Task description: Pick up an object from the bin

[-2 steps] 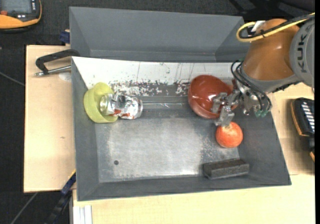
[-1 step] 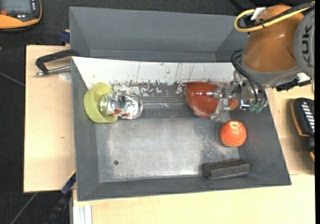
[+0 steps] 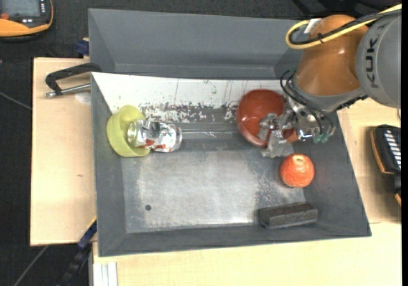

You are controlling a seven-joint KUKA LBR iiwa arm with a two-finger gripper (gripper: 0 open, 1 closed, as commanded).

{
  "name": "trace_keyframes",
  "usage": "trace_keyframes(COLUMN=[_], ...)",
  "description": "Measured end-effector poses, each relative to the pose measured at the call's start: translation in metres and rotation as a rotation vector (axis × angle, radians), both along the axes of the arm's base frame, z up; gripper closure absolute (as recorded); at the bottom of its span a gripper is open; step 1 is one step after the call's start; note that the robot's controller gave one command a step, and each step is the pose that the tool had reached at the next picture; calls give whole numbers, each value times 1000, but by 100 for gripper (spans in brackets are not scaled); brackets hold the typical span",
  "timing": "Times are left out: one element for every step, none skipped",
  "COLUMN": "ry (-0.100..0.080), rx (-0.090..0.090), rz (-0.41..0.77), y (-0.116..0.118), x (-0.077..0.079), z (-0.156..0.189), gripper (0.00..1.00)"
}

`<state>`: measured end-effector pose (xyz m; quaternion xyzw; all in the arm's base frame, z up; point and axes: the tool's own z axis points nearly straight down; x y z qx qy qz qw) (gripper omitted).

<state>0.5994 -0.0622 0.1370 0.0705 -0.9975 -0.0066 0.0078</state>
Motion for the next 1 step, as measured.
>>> trace_keyframes(ry=[-15], rx=[4], rz=[189], y=[65], x=[2], z=[129], gripper=[100])
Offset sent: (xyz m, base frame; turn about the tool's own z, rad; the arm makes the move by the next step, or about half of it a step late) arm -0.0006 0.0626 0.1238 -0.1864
